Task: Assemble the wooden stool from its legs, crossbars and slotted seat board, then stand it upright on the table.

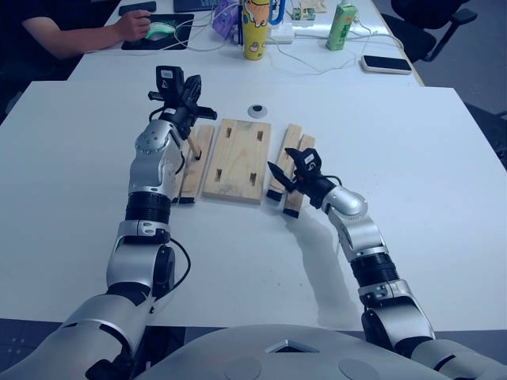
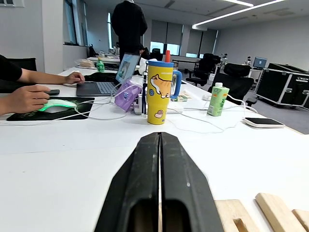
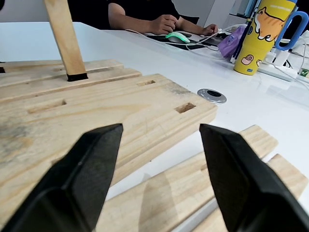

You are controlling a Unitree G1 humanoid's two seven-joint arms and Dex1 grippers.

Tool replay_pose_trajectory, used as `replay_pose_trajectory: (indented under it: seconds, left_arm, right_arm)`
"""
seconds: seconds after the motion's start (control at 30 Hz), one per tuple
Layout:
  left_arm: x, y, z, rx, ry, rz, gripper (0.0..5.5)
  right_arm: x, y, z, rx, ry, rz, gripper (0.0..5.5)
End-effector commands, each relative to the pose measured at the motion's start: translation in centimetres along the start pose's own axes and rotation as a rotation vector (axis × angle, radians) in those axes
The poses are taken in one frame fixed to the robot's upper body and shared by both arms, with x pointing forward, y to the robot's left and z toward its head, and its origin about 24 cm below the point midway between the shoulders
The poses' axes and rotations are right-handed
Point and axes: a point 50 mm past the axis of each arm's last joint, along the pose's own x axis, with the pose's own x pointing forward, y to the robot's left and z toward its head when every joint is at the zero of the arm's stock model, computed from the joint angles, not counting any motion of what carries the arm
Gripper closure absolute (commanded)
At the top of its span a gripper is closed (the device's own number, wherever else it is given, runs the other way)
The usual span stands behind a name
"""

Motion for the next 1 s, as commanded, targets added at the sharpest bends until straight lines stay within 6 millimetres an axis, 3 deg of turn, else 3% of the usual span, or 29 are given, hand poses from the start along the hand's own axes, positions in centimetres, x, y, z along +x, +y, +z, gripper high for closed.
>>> replay_pose_trajectory:
  seconds: [0.03,0.17,0.23,0.47,0.57,0.73,1.0]
  left_arm:
    - [0.5,-1.1,2.2,0.051,-0.115,-0.014,5.48]
    - [-0.7,-1.0,4.8,0.113,-0.282,0.032,5.12]
    - [-1.7,-1.0,5.0,0.122,-0.305,0.047,4.83]
    - [-6.9,-2.0,2.5,0.125,-0.208,0.082,3.75]
    - [-8.2,-2.4,1.4,0.108,-0.155,0.104,3.37]
    - [-8.5,-2.5,-0.4,0.079,-0.057,0.144,2.64]
    - [-6.6,-1.8,-2.2,0.075,0.041,0.167,2.61]
  right_arm:
    - [0.1,-0.3,0.3,-0.005,-0.011,-0.013,2.54]
    - [-0.2,-0.4,0.0,0.003,-0.007,-0.019,2.54]
    - [-0.3,-0.5,-0.2,0.003,-0.004,-0.021,2.54]
    - [-0.4,-1.2,-0.1,-0.008,0.002,-0.016,2.54]
    - [-0.4,-1.3,-0.1,-0.014,0.007,-0.005,2.54]
    - [-0.4,-1.3,0.0,-0.019,0.014,0.018,2.54]
    - [0.0,-1.1,0.1,-0.021,0.016,0.042,2.54]
